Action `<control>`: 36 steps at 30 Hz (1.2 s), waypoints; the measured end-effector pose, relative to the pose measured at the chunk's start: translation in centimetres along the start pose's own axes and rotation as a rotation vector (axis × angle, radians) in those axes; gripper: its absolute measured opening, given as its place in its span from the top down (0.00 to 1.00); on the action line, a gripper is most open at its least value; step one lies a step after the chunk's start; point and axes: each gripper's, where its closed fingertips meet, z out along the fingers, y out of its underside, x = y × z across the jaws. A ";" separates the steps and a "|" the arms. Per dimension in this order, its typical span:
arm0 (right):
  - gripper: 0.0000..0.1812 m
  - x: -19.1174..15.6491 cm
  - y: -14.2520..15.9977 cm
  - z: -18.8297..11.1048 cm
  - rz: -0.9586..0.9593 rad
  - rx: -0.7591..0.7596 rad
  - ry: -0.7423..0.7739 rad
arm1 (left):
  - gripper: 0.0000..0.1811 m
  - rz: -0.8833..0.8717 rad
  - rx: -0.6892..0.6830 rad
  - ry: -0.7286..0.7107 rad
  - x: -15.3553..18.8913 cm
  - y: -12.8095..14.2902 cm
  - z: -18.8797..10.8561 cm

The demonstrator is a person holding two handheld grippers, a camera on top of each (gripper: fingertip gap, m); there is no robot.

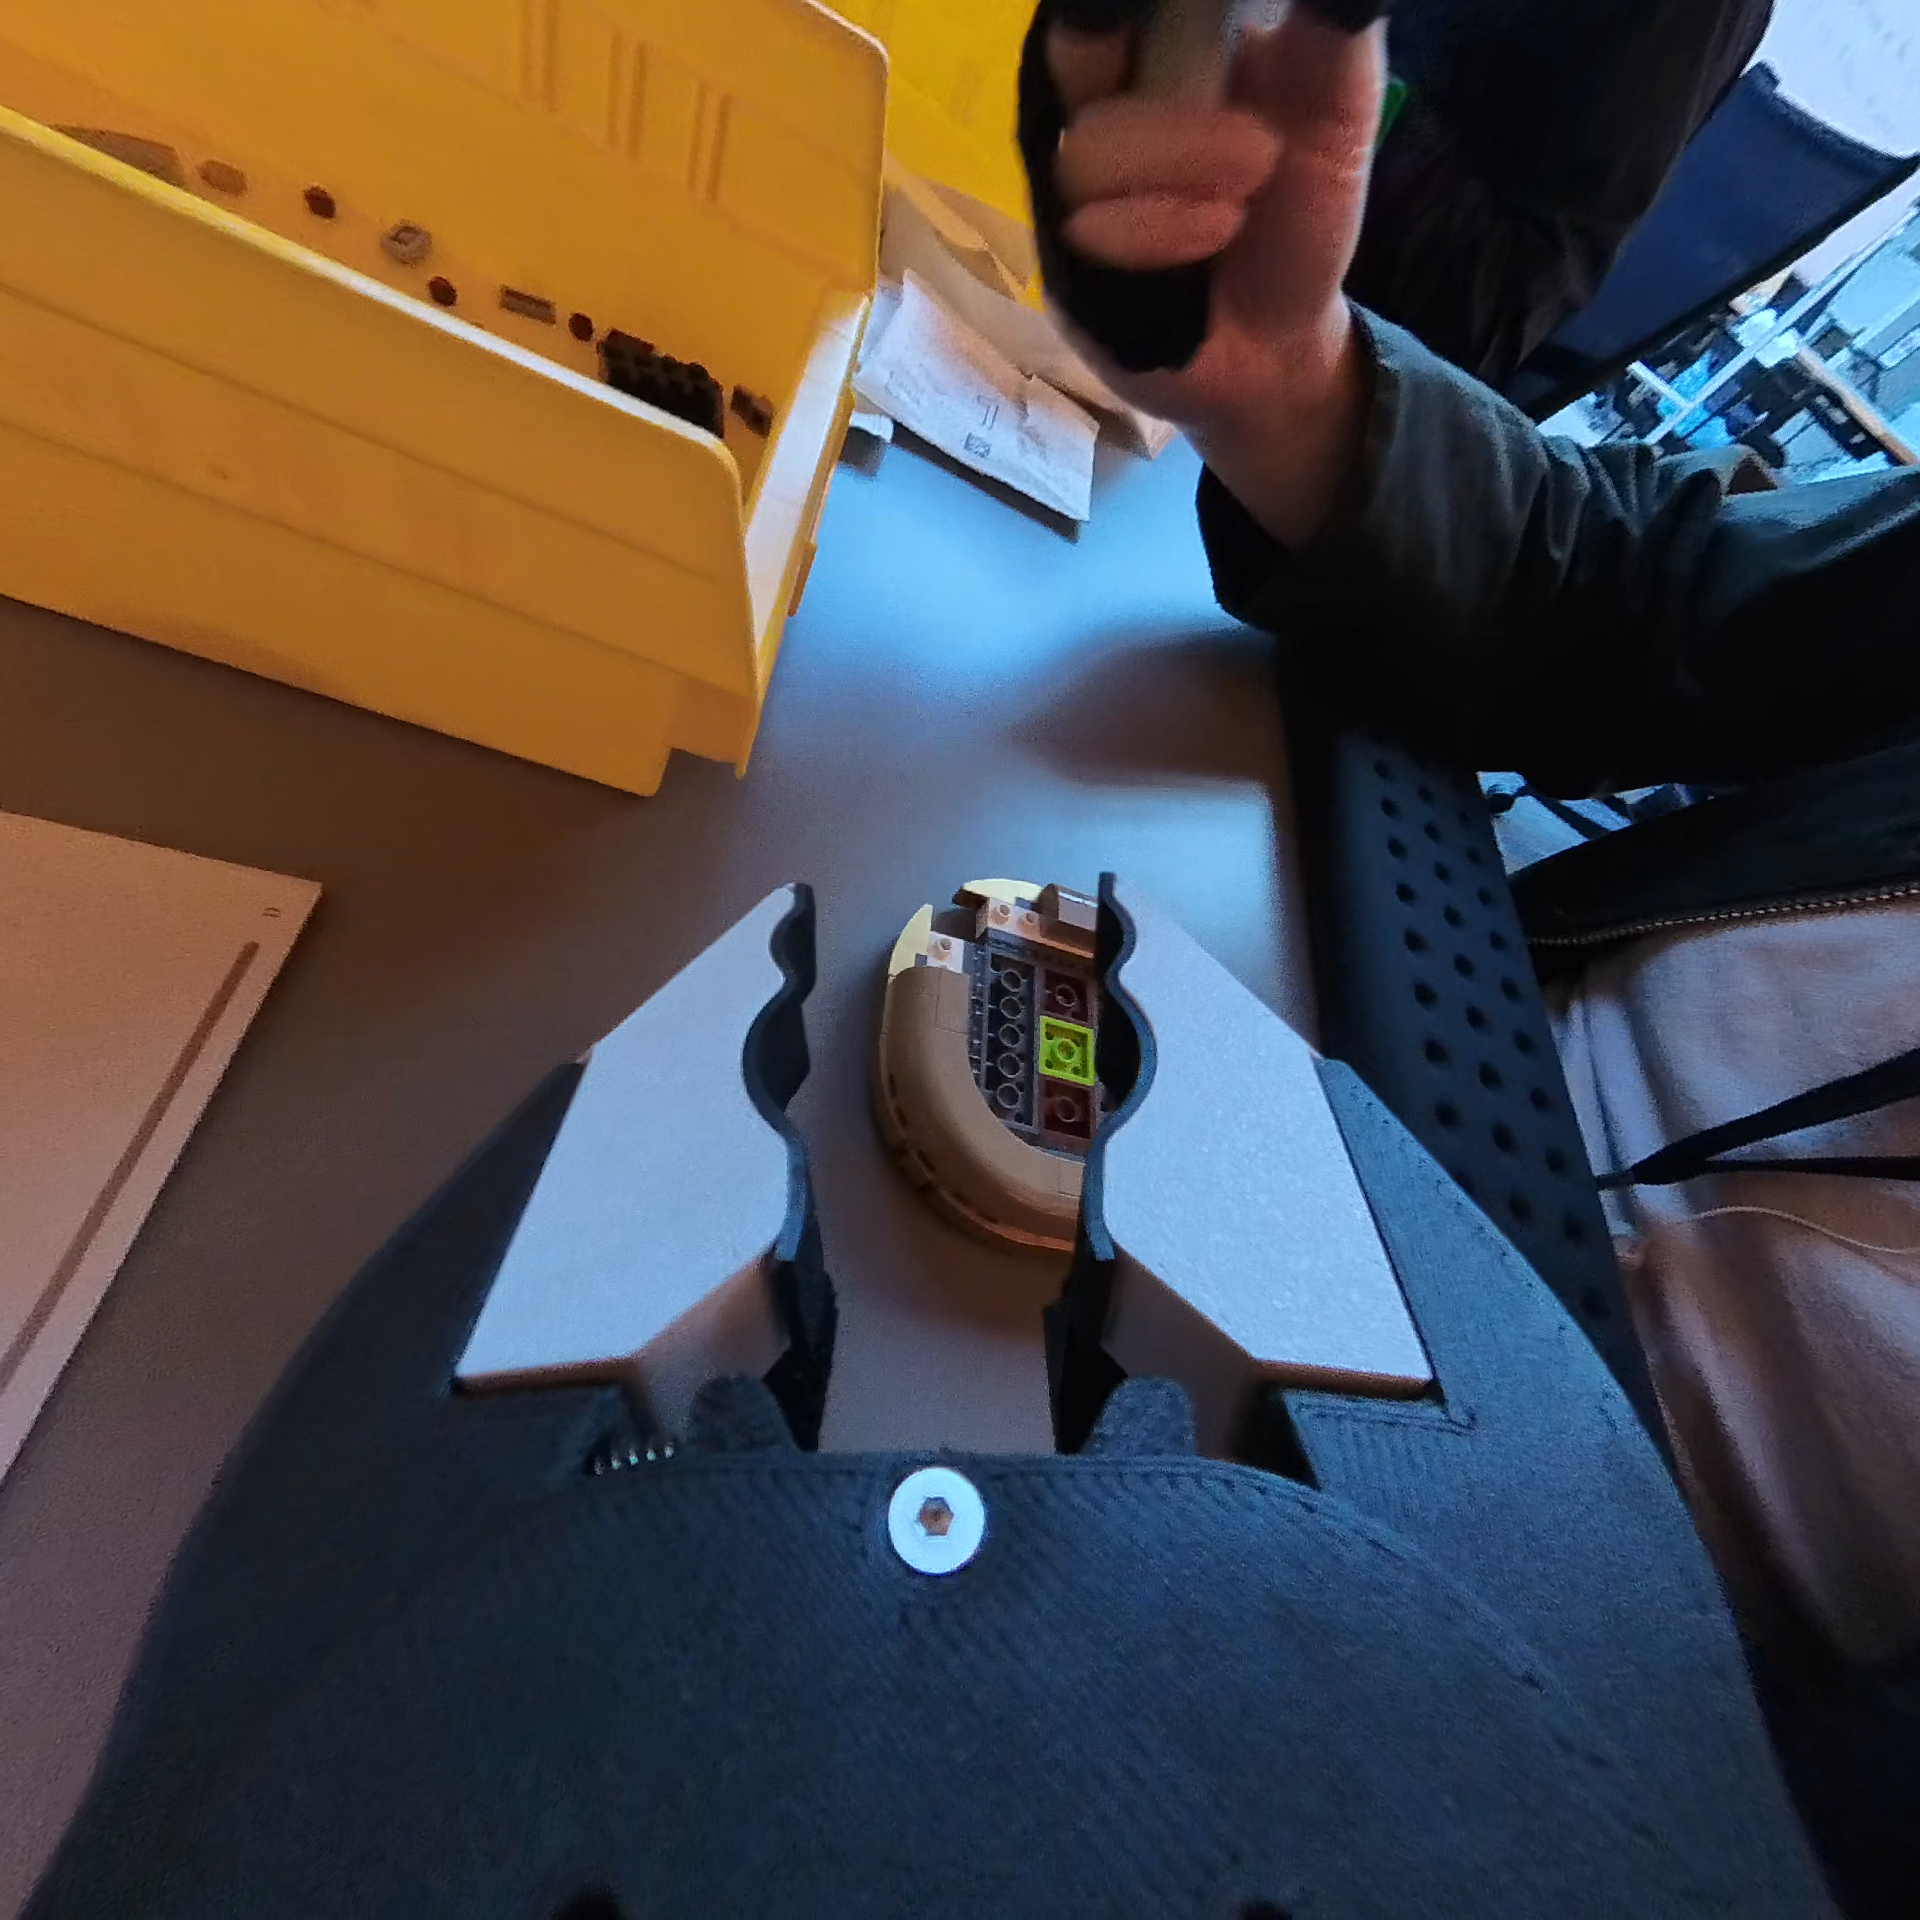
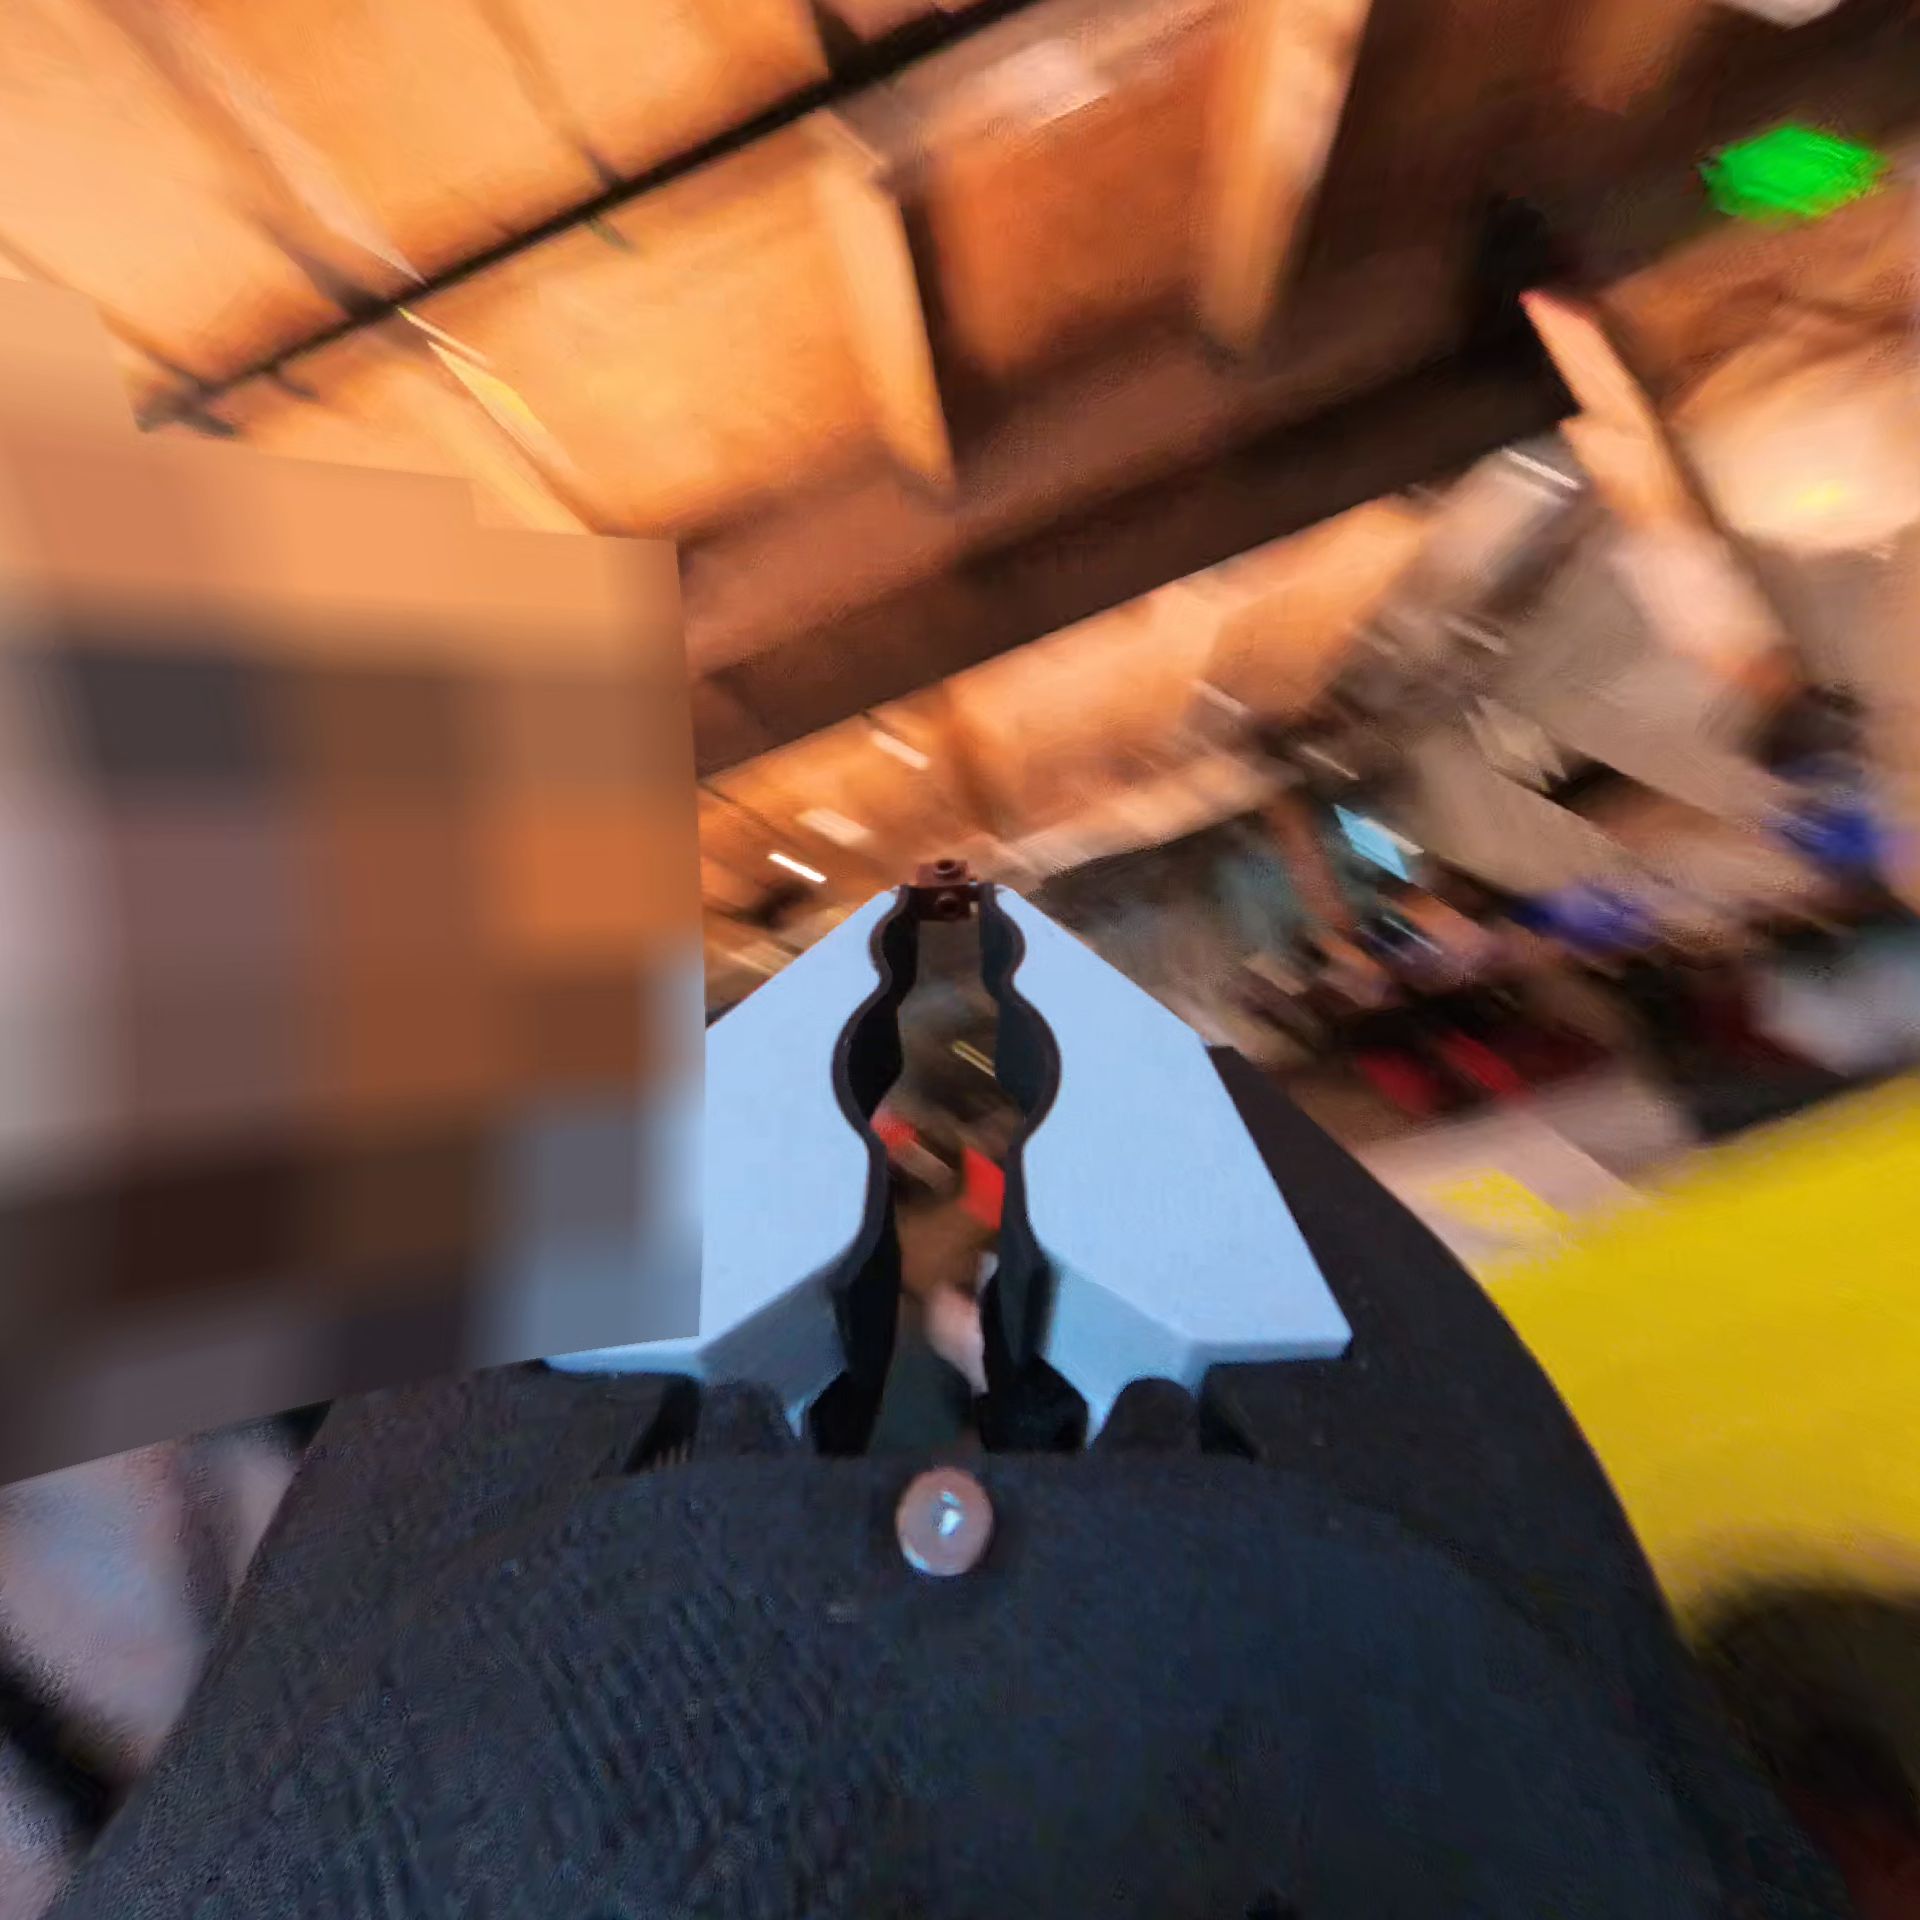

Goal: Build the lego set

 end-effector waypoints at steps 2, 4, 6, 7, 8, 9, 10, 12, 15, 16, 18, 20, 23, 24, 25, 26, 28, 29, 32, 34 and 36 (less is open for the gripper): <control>0.95 6.9 3.3 -2.2 -0.171 -0.263 0.423 | 0.71 0.003 -0.001 -0.017 -0.3 0.1 -0.1; 0.94 11.3 4.8 -5.4 -0.322 -0.471 0.748 | 0.70 -0.012 -0.002 -0.024 -0.7 0.2 -0.3; 0.81 12.6 6.3 -6.4 -0.332 -0.601 0.848 | 0.70 -0.025 -0.002 -0.030 -1.0 0.3 -0.6; 0.79 13.0 6.7 -6.8 -0.344 -0.634 0.886 | 0.70 -0.030 -0.006 -0.033 -1.1 0.3 -0.6; 0.79 13.2 6.8 -7.1 -0.380 -0.647 0.909 | 0.69 -0.032 -0.012 -0.038 -1.2 0.4 -0.8; 0.79 13.3 6.6 -7.2 -0.426 -0.648 0.918 | 0.69 -0.030 -0.019 -0.046 -1.3 0.5 -0.9; 0.80 13.1 6.2 -7.0 -0.467 -0.641 0.913 | 0.69 -0.025 -0.027 -0.055 -1.4 0.7 -1.1; 0.80 12.3 5.3 -6.2 -0.519 -0.605 0.870 | 0.68 -0.010 -0.035 -0.068 -1.5 0.7 -1.6; 0.82 9.8 6.0 -3.8 -0.513 -0.588 0.690 | 0.68 -0.011 -0.040 -0.056 -1.4 0.9 -1.9; 0.83 8.5 7.1 -2.8 -0.492 -0.612 0.585 | 0.68 -0.020 -0.048 -0.045 -1.4 1.1 -1.8; 0.85 5.8 11.1 -1.4 -0.427 -0.754 0.370 | 0.68 -0.036 -0.083 -0.032 -1.4 1.9 -1.5; 0.88 3.3 16.1 -1.8 -0.352 -0.970 0.197 | 0.68 -0.038 -0.134 -0.033 -1.5 2.8 -1.1; 0.90 4.6 20.7 -4.5 -0.364 -1.249 0.263 | 0.69 -0.027 -0.177 -0.034 -1.5 3.6 -0.7; 0.90 4.8 21.7 -5.3 -0.356 -1.308 0.276 | 0.70 -0.027 -0.181 -0.032 -1.5 3.6 -0.6; 0.92 5.0 22.4 -5.6 -0.331 -1.330 0.282 | 0.70 -0.032 -0.184 -0.027 -1.4 3.7 -0.5; 0.92 5.1 22.9 -5.7 -0.294 -1.333 0.297 | 0.71 -0.039 -0.192 -0.023 -1.4 3.8 -0.4; 0.93 5.4 23.7 -5.8 -0.222 -1.332 0.320 | 0.71 -0.047 -0.210 -0.009 -1.1 4.1 -0.2; 0.93 5.4 24.0 -6.0 -0.206 -1.343 0.327 | 0.72 -0.047 -0.221 0.001 -0.9 4.3 -0.1; 0.93 5.9 24.2 -6.5 -0.249 -1.377 0.344 | 0.74 -0.033 -0.279 0.010 -0.5 5.2 0.3; 0.93 6.0 24.3 -6.6 -0.275 -1.394 0.344 | 0.76 -0.010 -0.295 0.005 -0.3 5.3 0.6; 0.93 6.0 24.8 -7.0 -0.279 -1.425 0.337 | 0.79 0.014 -0.306 0.004 -0.1 5.4 1.0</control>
